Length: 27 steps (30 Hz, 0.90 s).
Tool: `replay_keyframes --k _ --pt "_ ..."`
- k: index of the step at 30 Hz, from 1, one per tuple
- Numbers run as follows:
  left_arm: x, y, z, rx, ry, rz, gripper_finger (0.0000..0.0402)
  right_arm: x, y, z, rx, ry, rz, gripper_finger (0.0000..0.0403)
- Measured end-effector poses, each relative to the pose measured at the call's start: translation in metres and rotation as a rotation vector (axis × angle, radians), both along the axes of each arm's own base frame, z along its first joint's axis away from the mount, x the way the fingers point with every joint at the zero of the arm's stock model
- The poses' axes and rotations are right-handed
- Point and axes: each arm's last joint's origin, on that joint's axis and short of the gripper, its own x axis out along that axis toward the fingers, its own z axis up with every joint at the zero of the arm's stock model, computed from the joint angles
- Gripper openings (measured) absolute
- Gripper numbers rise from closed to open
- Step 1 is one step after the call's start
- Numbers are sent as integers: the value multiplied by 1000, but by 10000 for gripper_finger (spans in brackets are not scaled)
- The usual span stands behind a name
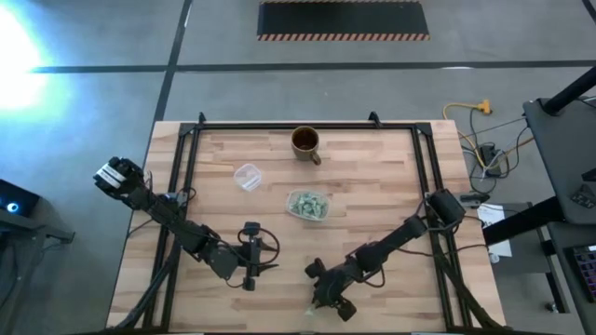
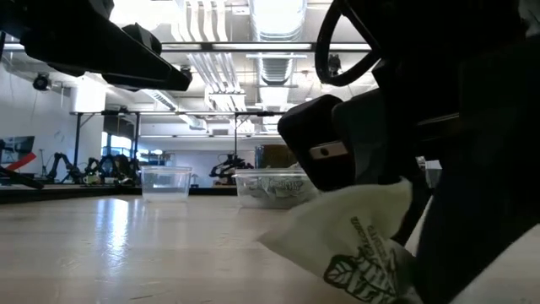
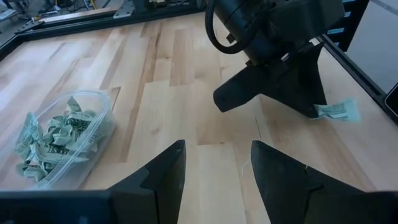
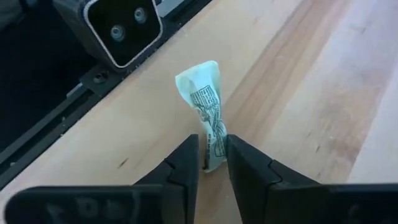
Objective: Pick and place Stevia / Truvia into bins
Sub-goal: Put the green stevia packet into the transparent container
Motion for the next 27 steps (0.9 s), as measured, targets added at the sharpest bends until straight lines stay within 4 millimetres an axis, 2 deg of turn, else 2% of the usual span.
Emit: replay_keyframes --k 10,15,19,27 --pt "0 0 0 1 0 0 166 0 -2 0 -65 -25 -31 13" --pt "0 0 0 3 1 -1 166 -3 -7 7 -150 -28 -73 9" --pt "0 0 0 8 1 -3 166 -9 -15 22 -273 -22 -166 9" --pt "-1 1 -2 14 7 -3 166 -24 -40 71 -548 -115 -496 9"
